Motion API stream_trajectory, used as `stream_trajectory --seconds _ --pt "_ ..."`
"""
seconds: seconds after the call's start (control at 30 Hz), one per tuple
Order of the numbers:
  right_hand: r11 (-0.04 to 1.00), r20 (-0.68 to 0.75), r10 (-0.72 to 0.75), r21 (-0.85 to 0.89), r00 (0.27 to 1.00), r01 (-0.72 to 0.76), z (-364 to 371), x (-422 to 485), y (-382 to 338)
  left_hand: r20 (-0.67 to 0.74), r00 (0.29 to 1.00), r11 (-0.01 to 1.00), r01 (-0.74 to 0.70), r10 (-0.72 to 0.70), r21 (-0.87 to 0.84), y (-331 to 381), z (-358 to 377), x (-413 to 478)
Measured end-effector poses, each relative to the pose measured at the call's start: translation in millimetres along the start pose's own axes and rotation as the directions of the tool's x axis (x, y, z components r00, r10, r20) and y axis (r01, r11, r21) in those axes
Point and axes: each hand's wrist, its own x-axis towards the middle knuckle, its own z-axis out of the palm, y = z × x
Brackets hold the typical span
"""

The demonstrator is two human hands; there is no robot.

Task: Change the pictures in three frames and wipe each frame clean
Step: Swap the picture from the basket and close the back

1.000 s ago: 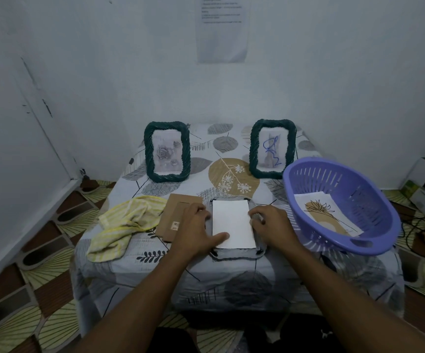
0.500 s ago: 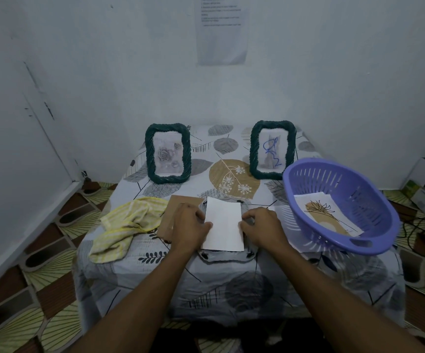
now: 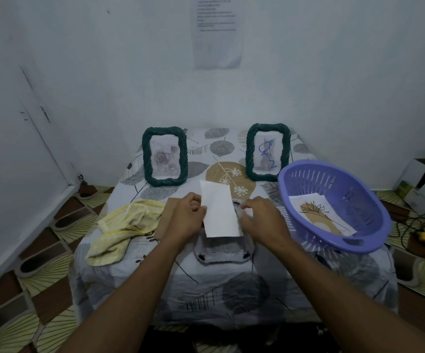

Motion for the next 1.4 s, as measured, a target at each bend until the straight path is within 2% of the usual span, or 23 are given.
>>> stream_trajectory --seconds 0.07,0.17,0.27,0.37,0.43,0.5,0.57,0.67,0.77,0.9,1.2,1.27,1.4 --pt "0.994 -0.025 -0.080 -0.071 0.996 0.078 -16 -2 -1 0.012 1.000 0.994 0.025 -0.024 -0.102 6 4 1" --pt "0.973 -0.100 -0.140 -0.201 0.985 0.117 -44 -6 3 0.079 0.994 0.971 0.095 -0.079 -0.219 14 17 2" --pt "0.950 -0.084 -0.090 -0.307 0.992 0.061 -72 -12 24 0.144 0.985 0.966 0.123 -0.091 -0.227 22 35 0" --pt "0.955 0.072 0.065 -0.293 0.995 -0.041 -93 -27 53 0.221 0.970 0.971 0.144 -0.101 -0.190 31 55 -3" --pt "0.955 0.143 0.085 -0.294 0.986 -0.040 -98 -39 64 0.257 0.961 0.977 0.149 -0.105 -0.156 34 69 -3" --pt "0.953 0.111 0.031 -0.304 0.993 0.004 -99 -47 69 0.265 0.958 0.982 0.144 -0.109 -0.119 37 82 -2" --pt "0.953 0.020 -0.004 -0.302 1.000 0.010 -102 -48 72 0.271 0.956 0.987 0.142 -0.115 -0.081 37 94 1" --pt "0.980 -0.085 0.003 -0.198 0.996 -0.020 -111 -43 78 0.313 0.943 0.992 0.127 -0.113 -0.026 42 113 2" --pt "0.987 -0.094 -0.006 -0.161 0.996 -0.009 -113 -39 79 0.338 0.936 0.995 0.104 -0.101 0.009 46 132 2" --pt "0.985 -0.075 -0.008 -0.170 0.997 -0.005 -105 -35 77 0.332 0.942 0.984 -0.015 -0.045 0.178 47 150 1" --pt "0.984 -0.021 -0.052 -0.170 0.998 0.047 -83 -33 65 0.263 0.963 0.898 -0.169 0.062 0.407 48 142 9" --pt "0.981 0.001 -0.067 -0.183 0.998 0.066 -77 -35 64 0.254 0.963 0.900 -0.187 0.090 0.393 46 134 14" --pt "0.964 0.018 -0.084 -0.253 0.996 0.086 -72 -36 60 0.221 0.973 0.978 -0.102 0.060 0.182 41 113 22"
